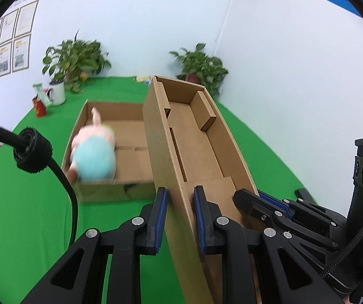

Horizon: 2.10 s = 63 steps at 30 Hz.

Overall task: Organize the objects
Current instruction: 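Carry the open brown box with both grippers over the tray box, then lower the brown box into the tray box beside the plush pig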

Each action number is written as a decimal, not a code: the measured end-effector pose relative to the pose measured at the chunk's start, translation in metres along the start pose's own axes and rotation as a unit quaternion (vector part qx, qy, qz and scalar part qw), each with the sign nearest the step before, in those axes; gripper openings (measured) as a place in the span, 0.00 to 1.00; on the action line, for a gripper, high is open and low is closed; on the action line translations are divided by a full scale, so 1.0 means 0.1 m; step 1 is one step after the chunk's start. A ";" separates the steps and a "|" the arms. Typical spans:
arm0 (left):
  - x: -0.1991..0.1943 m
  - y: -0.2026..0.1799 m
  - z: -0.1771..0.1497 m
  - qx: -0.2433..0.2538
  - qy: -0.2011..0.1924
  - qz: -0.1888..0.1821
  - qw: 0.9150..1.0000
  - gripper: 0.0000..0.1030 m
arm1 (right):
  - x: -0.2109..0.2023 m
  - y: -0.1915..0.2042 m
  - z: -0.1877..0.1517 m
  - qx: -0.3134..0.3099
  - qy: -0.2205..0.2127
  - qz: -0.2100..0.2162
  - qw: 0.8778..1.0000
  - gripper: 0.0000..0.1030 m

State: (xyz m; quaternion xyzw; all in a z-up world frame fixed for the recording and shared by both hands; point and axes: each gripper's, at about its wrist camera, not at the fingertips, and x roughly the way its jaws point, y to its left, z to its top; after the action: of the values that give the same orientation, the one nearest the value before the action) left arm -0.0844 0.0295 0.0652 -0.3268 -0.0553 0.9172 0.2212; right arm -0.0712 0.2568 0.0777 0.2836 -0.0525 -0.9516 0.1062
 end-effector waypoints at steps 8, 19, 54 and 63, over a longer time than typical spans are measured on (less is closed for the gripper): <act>0.25 -0.14 0.61 0.021 -0.013 0.003 1.000 0.17 | 0.23 -0.17 0.42 0.000 -0.024 -0.012 1.000 0.08; 0.62 0.05 1.22 0.026 -0.009 0.019 0.999 0.17 | 0.63 -0.22 0.76 0.000 -0.014 0.003 1.000 0.08; 2.72 1.17 1.35 0.014 0.124 0.110 0.986 0.13 | 2.30 -0.49 0.71 0.067 0.078 0.028 0.994 0.08; 2.85 1.22 1.16 0.016 0.162 0.124 0.979 0.12 | 2.47 -0.51 0.57 0.088 0.128 0.033 0.987 0.09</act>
State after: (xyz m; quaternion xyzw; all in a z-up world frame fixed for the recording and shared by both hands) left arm -0.3983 0.0508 -0.0384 -0.4718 0.0372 0.8732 0.1168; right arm -0.3135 0.2513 -0.0133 0.4097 -0.1313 -0.8950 0.1178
